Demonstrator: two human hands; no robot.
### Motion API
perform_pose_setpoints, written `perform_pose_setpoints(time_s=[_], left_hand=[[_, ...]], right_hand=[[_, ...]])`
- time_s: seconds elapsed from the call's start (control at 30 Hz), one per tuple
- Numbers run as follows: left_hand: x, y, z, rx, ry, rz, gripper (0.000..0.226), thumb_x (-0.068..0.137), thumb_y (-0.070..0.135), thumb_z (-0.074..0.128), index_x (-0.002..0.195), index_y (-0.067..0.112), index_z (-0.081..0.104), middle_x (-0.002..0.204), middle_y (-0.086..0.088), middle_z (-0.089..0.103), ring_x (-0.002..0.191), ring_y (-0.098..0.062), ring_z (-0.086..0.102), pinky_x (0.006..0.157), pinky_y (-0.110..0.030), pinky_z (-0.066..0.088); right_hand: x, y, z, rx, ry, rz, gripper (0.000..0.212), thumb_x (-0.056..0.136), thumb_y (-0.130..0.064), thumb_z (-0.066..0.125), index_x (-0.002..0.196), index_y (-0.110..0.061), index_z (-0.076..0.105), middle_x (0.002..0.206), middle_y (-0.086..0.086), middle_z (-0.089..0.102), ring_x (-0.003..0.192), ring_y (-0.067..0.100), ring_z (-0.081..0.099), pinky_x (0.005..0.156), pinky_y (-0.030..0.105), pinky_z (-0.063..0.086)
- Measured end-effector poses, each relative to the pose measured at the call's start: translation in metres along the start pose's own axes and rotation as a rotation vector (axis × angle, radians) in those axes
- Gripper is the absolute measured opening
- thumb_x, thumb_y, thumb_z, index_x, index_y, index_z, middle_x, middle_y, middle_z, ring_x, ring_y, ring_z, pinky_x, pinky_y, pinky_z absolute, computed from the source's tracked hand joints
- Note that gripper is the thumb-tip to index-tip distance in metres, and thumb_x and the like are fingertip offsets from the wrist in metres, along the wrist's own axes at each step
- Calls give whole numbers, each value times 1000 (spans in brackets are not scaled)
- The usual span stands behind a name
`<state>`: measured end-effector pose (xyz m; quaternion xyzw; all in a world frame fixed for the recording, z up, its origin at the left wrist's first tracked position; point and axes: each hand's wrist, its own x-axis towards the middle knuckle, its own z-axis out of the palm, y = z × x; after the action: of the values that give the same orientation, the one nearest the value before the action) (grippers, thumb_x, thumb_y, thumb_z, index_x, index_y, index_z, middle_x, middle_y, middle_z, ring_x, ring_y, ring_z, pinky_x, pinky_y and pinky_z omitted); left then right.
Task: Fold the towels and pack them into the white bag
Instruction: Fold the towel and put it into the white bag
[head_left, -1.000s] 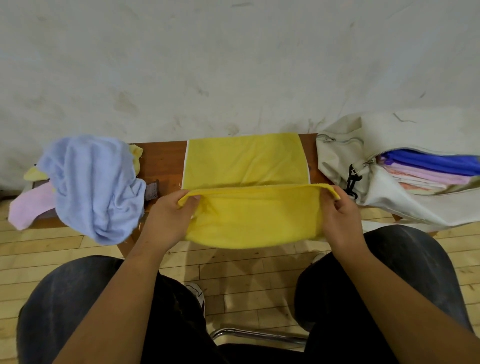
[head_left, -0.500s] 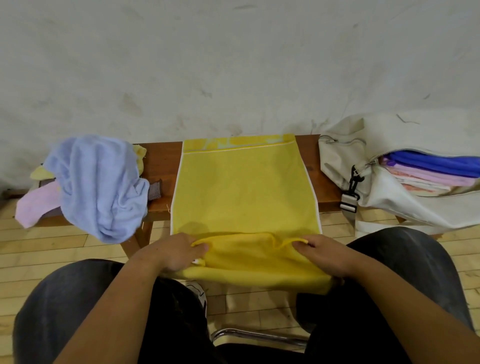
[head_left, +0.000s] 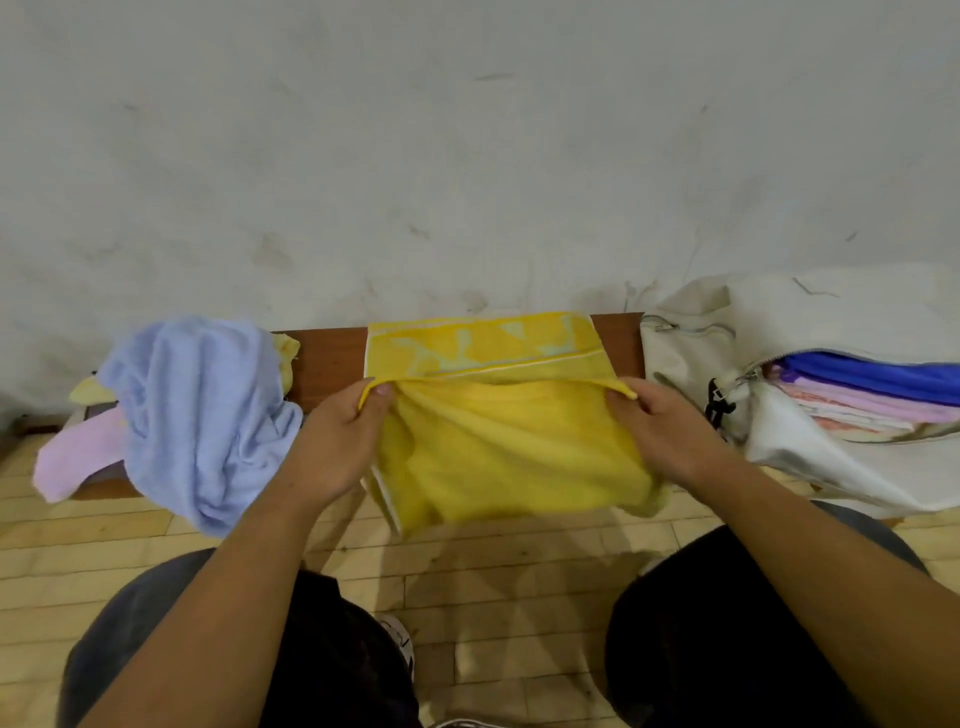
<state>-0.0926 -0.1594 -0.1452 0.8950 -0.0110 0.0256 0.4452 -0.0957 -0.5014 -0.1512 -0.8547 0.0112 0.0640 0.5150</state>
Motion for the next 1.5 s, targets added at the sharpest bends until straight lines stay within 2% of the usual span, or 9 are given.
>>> perform_pose_setpoints(time_s=[0.1, 0.33, 0.5, 0.6, 0.8, 1.03, 1.2, 1.37, 1.5], left_hand=[[23, -6, 4, 115, -109, -14, 33, 107, 39, 39, 90, 21, 60, 79, -10, 60, 69, -16, 52, 67, -35, 39], [43, -20, 8, 285, -436, -129, 30, 106, 48, 35, 128, 41, 54, 126, 2, 65, 102, -15, 59, 82, -27, 41], [43, -18, 0, 376, -549, -143, 33, 105, 50, 35, 115, 30, 60, 67, 1, 53, 62, -18, 55, 59, -23, 39], [53, -15, -7, 333, -443, -34, 45, 104, 48, 42, 78, 13, 52, 64, 2, 46, 63, -17, 50, 62, -31, 37], [98, -15, 1, 235, -150, 47, 41, 105, 35, 47, 71, 13, 46, 62, 5, 48, 58, -9, 42, 55, -26, 31], [136, -67, 14, 314, -2, -161, 12, 95, 29, 66, 101, 30, 76, 99, 13, 68, 96, -9, 60, 84, -25, 44], [146, -70, 14, 318, 43, -193, 1, 91, 32, 71, 91, 33, 72, 96, 11, 67, 89, -8, 58, 73, -24, 41], [151, -71, 20, 362, 121, -202, 12, 91, 41, 69, 94, 30, 66, 93, 13, 62, 89, -12, 59, 66, -26, 41], [154, -72, 19, 363, 67, -246, 42, 91, 41, 71, 127, 22, 62, 115, 4, 65, 101, -12, 58, 80, -26, 43]], right_hand=[[22, 8, 1, -226, -27, -44, 27, 107, -24, 44, 105, -27, 71, 91, 5, 71, 81, 24, 63, 71, 38, 49], [40, 20, -3, -540, -200, -4, 24, 106, -23, 44, 100, -14, 66, 87, 6, 67, 83, 24, 62, 73, 37, 49], [38, 15, -16, -656, -151, 3, 39, 104, -27, 45, 69, -12, 46, 64, 6, 54, 63, 22, 52, 59, 32, 39], [46, 2, -23, -588, -106, -31, 40, 99, -24, 51, 62, -13, 42, 56, 0, 46, 53, 11, 39, 51, 25, 33], [95, -11, -13, -297, 212, -98, 27, 99, -27, 55, 76, -17, 64, 67, 1, 59, 65, 12, 55, 57, 28, 39], [151, 32, 5, -278, 270, 13, 12, 96, -25, 66, 87, -33, 67, 83, -19, 65, 87, 12, 64, 77, 27, 43], [163, 39, 8, -293, 333, 60, 8, 96, -30, 64, 91, -28, 70, 83, -17, 65, 82, 9, 61, 71, 26, 41], [169, 41, 14, -327, 385, 104, 10, 96, -31, 63, 91, -24, 68, 80, -7, 67, 82, 20, 62, 70, 33, 43], [171, 39, 15, -373, 364, 125, 14, 96, -31, 63, 108, -22, 64, 83, -7, 65, 86, 23, 63, 71, 32, 43]])
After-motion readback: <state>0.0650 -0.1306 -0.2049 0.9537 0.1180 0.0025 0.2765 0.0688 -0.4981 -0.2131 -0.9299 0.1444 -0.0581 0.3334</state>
